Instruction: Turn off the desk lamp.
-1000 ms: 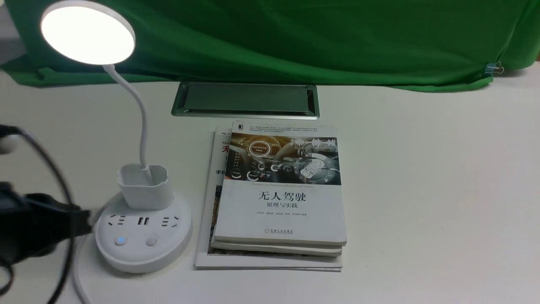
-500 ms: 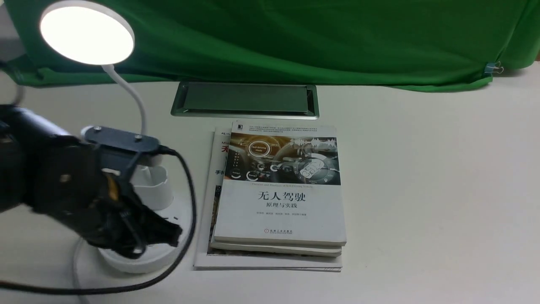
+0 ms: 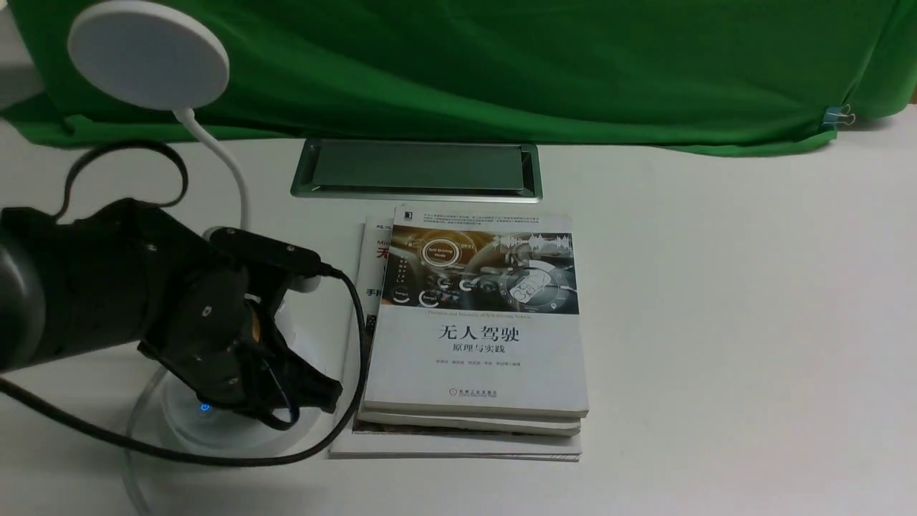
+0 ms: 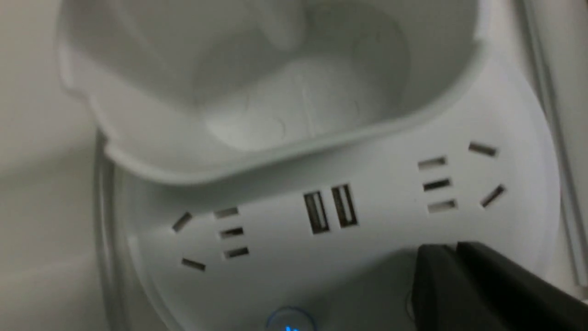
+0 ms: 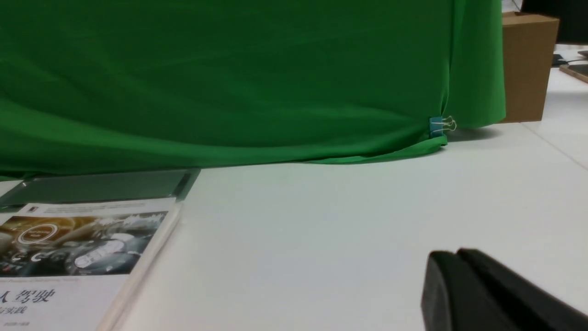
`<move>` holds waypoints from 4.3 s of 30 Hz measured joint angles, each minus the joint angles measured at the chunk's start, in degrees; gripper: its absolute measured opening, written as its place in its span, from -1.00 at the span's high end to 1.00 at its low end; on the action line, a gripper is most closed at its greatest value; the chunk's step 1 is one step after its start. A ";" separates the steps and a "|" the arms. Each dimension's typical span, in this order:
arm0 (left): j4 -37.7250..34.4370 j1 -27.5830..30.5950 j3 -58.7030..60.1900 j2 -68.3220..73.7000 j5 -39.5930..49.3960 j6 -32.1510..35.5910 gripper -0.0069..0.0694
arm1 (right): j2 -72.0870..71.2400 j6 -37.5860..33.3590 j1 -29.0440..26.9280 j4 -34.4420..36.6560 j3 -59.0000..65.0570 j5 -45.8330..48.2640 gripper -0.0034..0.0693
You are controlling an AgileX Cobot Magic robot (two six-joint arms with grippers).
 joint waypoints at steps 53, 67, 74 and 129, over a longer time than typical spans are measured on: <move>-16.50 7.02 15.84 -56.37 -8.48 6.78 0.78 | 0.00 0.00 0.00 0.00 0.00 0.00 0.81; -16.40 7.02 19.98 -72.18 -9.54 9.36 0.77 | 0.00 0.00 0.00 0.00 0.00 0.00 0.81; -16.38 7.02 19.98 -72.18 -9.54 9.42 0.77 | 0.00 0.00 0.00 0.00 0.00 0.00 0.81; -12.37 21.29 50.28 -92.78 -22.31 10.82 0.77 | 0.00 0.00 0.00 0.00 0.00 0.00 0.81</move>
